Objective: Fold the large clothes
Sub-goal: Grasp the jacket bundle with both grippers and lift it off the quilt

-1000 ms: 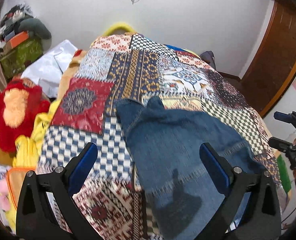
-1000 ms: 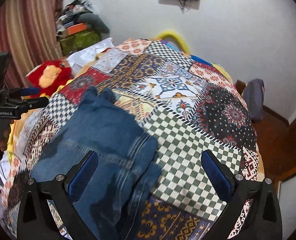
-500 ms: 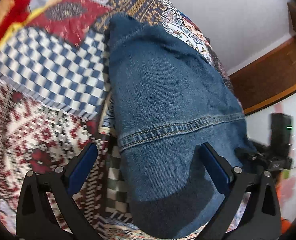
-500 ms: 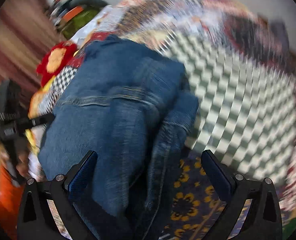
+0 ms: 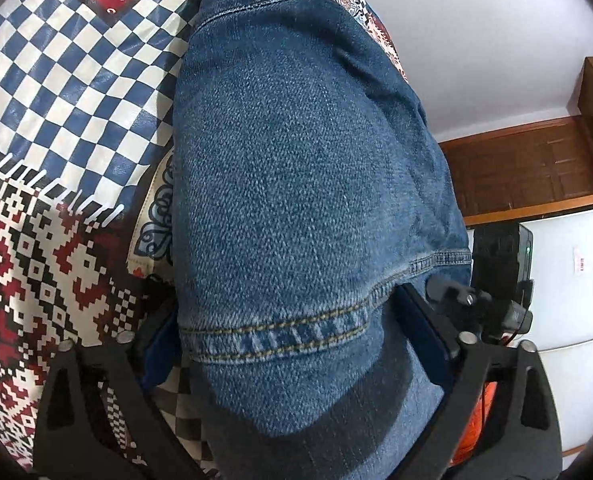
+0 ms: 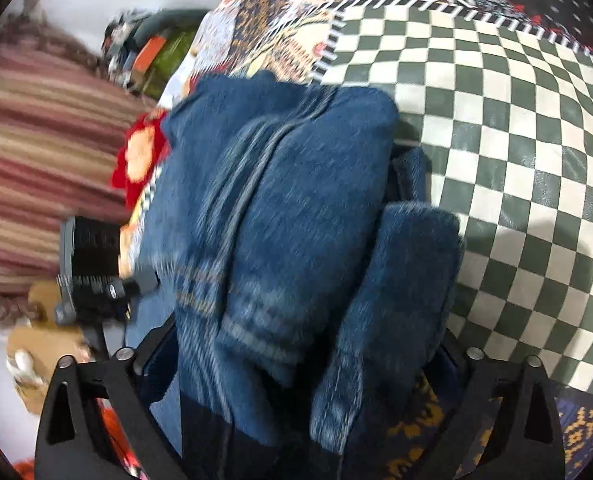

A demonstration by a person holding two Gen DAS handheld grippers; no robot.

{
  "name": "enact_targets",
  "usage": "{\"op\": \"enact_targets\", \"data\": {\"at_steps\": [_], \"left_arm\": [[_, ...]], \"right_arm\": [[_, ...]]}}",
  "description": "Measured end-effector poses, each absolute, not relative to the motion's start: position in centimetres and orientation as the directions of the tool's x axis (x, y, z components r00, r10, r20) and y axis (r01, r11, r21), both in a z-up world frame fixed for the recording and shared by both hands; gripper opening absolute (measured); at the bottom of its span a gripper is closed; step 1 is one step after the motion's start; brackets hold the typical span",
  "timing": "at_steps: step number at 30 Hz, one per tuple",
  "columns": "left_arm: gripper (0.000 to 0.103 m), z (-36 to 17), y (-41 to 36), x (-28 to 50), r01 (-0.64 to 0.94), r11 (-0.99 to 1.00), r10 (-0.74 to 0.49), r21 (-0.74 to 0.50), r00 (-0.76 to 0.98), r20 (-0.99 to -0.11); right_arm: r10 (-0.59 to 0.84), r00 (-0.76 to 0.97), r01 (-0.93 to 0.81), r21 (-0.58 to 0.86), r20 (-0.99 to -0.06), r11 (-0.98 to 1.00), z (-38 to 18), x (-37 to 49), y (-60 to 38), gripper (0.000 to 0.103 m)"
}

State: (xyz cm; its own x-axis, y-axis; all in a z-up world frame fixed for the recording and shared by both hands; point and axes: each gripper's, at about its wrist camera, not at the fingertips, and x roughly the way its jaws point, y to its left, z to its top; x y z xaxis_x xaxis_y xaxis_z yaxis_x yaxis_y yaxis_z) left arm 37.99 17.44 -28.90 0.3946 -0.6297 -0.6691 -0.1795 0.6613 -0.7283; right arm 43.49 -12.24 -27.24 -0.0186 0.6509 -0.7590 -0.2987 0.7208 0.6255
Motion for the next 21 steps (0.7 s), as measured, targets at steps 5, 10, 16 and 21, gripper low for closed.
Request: {"op": "enact_targets", "data": {"at_steps": [5,10,16,21], "left_arm": [[0.076,-27.0,17.5,36.2,-0.163,0.701,-0.583,-0.694,0.429,-0.69],[0.069,-23.3,17.3,33.9,-0.108,0.762,-0.528,-0.639,0.467,-0.709],[0.066,-17.6,18.5,30.3,-0.028,0.802,-0.491,-0.597,0.54,-0.684],[0.066,-13.4,20.5,27.5,-0.001,0.809,-0.469,-0.588,0.603,-0.645]], "right_arm": [[0.675,-0.021,-0.266,0.655,-0.737,0.707,-26.8,43.0,-12.3,0.057],[0.661,-0.007,-0.284,0.635,-0.75,0.718,-24.4,41.6,-11.3,0.042],[0.651,0.055,-0.402,0.58,-0.757,0.708,-19.1,38.5,-9.3,0.035],[0.672,0.118,-0.481,0.55,-0.731,0.683,-14.5,36.4,-6.6,0.035]]}}
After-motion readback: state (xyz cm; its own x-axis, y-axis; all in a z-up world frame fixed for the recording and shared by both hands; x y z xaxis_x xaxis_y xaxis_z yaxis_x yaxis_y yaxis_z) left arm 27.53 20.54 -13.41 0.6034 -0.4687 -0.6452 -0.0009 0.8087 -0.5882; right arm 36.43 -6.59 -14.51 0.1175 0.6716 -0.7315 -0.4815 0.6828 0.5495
